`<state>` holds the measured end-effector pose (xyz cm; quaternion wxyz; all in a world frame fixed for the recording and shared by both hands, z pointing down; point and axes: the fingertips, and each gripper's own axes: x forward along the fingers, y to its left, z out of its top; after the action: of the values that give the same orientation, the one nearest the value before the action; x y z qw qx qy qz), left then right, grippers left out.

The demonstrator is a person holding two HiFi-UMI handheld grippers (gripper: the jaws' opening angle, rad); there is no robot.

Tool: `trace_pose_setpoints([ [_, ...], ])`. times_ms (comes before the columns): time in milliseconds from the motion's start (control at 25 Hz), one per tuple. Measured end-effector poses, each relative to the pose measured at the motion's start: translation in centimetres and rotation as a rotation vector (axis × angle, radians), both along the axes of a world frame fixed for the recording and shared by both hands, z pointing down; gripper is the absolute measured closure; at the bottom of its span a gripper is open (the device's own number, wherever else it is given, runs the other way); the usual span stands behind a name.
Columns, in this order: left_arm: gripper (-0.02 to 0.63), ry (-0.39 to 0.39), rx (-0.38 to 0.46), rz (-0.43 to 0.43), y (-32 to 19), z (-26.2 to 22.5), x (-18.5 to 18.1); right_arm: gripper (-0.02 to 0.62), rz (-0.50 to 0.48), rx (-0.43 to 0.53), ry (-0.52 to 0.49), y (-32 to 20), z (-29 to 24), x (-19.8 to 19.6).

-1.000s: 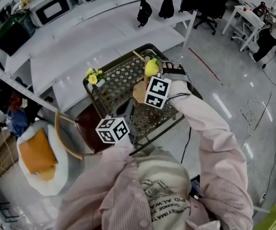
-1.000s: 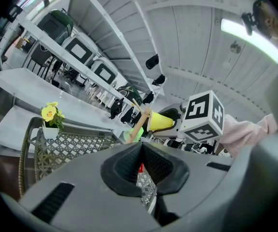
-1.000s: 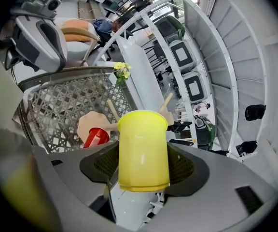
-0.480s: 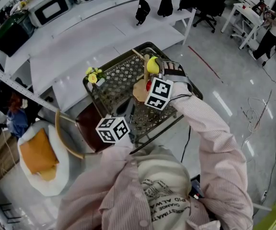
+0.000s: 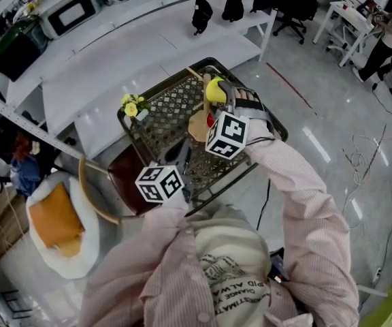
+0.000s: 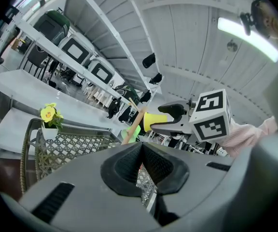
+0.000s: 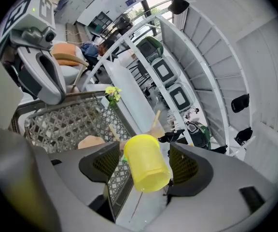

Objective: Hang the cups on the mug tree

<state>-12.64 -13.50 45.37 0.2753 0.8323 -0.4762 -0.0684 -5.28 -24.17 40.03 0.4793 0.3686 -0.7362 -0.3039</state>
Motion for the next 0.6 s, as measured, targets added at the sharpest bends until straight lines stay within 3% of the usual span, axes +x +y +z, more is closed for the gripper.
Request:
trace_pose_setpoints([
  [320, 0.607, -0.015, 0.001, -0.001, 0.7, 0.0, -0.5, 0.307, -0.007, 0.017, -0.239, 2.1, -2.2, -0.9],
  [360, 0.607, -0.018, 0.001, 0.000, 0.8, 0.0, -0.5, 0.323, -0.003, 0.023, -0.266, 2.5, -2.4, -0.9],
  [480, 0.607, -0.025, 0.007, 0.002, 1.3, -0.1, -0.6, 0.471, 0.021, 0.039, -0.356, 3.6, -2.9, -0.5],
  [600, 0.607, -0.034, 0.015, 0.004, 1.4, -0.3, -0.6, 0.481, 0.037, 0.010, -0.444, 4.6, -2.6, -0.2],
])
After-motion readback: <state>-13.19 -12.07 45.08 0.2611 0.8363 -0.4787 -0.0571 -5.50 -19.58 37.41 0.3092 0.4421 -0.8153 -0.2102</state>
